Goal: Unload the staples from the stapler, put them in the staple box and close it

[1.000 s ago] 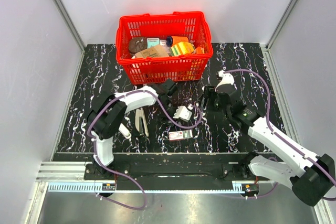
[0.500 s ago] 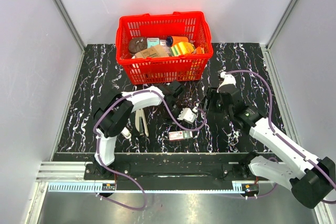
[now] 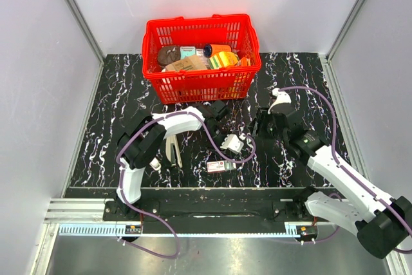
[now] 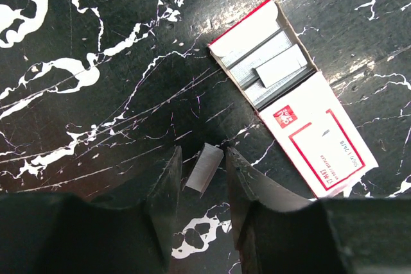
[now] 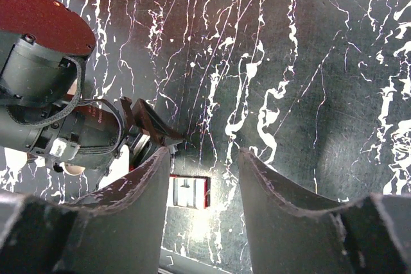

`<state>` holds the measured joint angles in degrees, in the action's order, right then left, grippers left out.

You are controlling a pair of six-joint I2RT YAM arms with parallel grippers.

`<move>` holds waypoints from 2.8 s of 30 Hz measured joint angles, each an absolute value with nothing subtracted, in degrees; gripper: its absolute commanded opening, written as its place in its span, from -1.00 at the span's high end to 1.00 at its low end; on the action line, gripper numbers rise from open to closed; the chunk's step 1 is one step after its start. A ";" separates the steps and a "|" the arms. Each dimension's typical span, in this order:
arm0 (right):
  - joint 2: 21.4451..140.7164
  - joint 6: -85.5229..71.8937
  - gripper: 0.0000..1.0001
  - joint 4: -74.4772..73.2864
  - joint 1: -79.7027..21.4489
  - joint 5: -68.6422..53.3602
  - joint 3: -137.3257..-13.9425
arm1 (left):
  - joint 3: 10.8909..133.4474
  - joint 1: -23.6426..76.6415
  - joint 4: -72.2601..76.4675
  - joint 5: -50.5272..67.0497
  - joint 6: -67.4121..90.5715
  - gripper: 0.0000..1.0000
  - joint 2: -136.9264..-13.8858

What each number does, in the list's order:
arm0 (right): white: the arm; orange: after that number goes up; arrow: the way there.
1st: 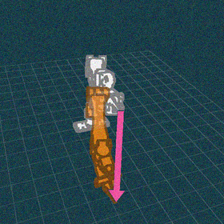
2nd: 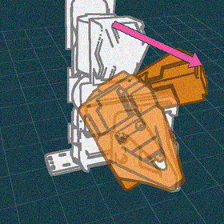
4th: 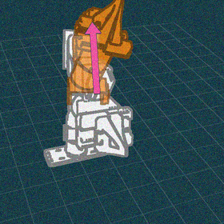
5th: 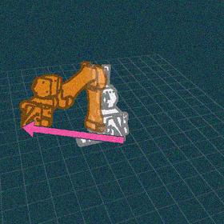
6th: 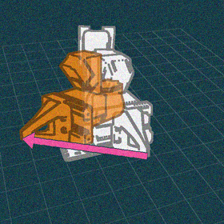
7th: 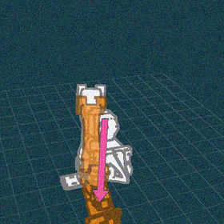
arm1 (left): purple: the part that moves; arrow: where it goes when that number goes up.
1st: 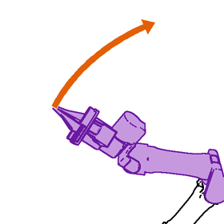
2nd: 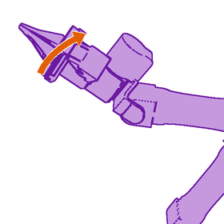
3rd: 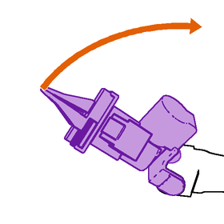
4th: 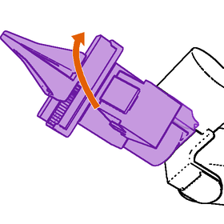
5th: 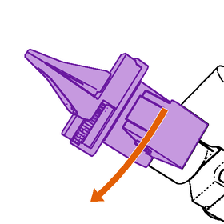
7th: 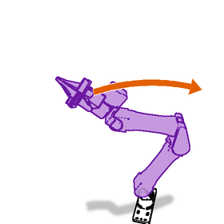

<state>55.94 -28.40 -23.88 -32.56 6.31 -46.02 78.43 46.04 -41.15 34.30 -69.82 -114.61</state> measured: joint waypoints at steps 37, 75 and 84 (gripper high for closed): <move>47.99 -31.31 -0.40 -16.53 -30.96 -6.79 -49.69 | 75.35 21.21 4.69 54.76 12.29 0.73 -88.40; 64.90 -53.58 0.11 30.70 -30.96 -29.69 -46.46 | 56.03 25.63 72.14 58.46 84.62 0.61 -91.35; 64.88 -54.11 0.10 31.55 -30.96 -30.72 -45.50 | 56.05 25.61 72.14 58.26 84.44 0.62 -91.53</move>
